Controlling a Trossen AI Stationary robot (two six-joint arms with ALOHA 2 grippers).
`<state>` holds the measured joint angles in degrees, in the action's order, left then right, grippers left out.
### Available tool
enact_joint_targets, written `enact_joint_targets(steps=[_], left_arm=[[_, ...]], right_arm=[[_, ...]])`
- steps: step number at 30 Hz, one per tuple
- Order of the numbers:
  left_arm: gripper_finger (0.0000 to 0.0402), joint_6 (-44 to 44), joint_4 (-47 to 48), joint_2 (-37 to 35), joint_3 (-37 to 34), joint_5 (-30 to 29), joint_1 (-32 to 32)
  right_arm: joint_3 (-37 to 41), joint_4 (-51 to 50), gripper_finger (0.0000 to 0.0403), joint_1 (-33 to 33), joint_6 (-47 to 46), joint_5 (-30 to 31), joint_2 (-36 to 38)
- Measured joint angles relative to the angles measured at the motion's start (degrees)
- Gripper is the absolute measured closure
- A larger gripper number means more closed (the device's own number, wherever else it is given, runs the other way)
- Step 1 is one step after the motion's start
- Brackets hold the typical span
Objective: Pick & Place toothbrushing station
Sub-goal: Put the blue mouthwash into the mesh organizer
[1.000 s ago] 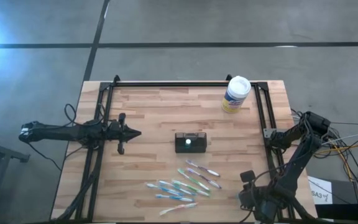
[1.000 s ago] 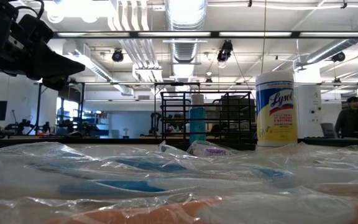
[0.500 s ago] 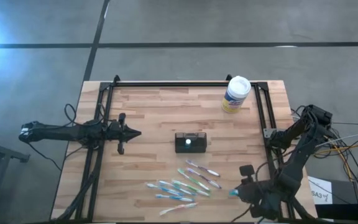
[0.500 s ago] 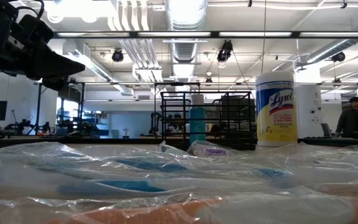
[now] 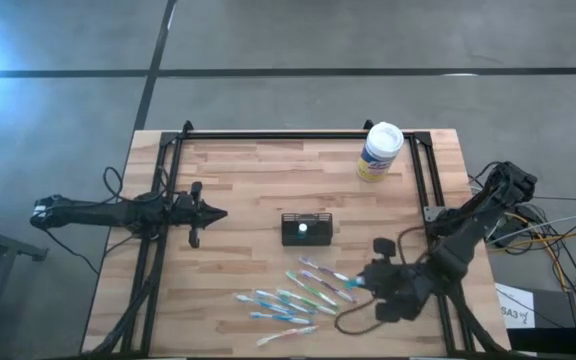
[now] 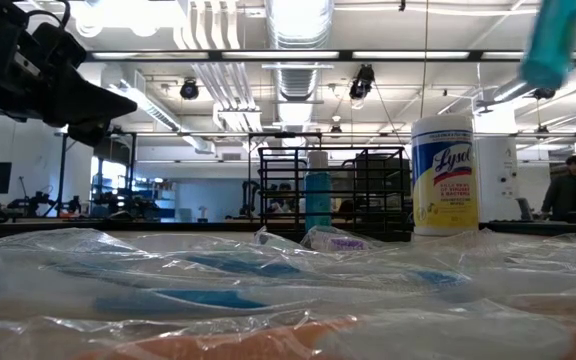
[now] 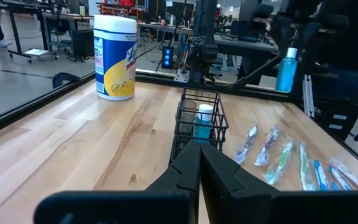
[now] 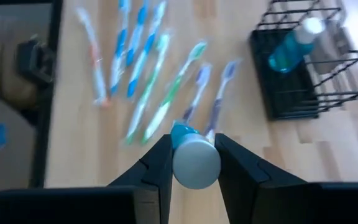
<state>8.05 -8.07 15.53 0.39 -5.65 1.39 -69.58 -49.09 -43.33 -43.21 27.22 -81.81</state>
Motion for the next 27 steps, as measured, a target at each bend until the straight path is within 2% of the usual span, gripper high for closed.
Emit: enact_joint_targets(steps=[12, 19, 23, 27], left_arm=[[0.0386, 3.96, -0.07, 0.00, -0.03, -2.84, -0.02], [0.0390, 3.98, -0.07, 0.00, -0.03, -2.86, -0.01], [0.0387, 3.96, -0.05, 0.00, -0.03, -2.85, -0.02], [0.0383, 3.78, 0.00, 0.00, -0.04, -2.85, -0.02]], right_arm=[[-6.11, 0.01, 0.0312, 13.37, 9.19, -0.09, 0.01], [-7.06, 0.08, 0.0312, 22.81, 14.53, -0.89, 0.01], [-7.06, 0.48, 0.0312, 27.54, 17.18, -5.14, -0.03], [-7.03, 1.90, 0.0312, 29.33, 21.40, -8.06, -0.58]])
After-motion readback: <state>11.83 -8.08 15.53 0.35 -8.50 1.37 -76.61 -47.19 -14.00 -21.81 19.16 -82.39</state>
